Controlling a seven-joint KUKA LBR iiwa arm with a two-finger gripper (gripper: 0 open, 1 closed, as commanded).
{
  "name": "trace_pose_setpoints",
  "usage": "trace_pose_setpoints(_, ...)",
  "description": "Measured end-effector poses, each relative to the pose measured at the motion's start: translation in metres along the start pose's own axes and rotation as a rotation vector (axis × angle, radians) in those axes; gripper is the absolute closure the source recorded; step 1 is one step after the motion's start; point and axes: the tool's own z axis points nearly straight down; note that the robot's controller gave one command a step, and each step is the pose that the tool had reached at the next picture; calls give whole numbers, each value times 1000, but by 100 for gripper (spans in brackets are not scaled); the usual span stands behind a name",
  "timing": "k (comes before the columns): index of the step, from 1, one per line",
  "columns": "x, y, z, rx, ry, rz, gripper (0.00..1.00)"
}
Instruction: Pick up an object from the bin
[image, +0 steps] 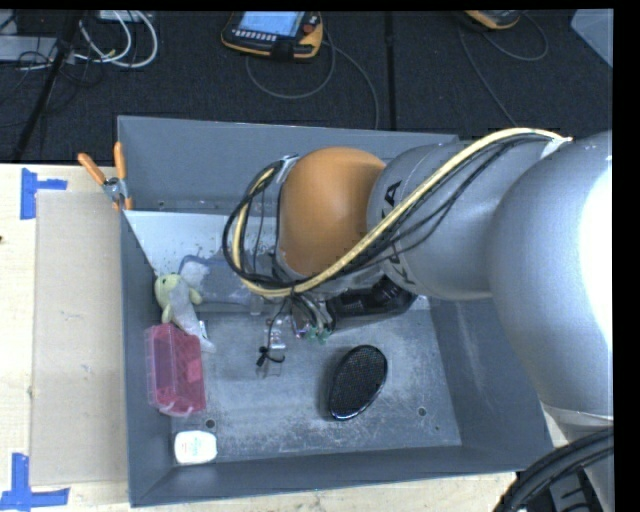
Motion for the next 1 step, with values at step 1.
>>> trace_pose_setpoints(1,-2,0,-5,-1,-7,3,0)
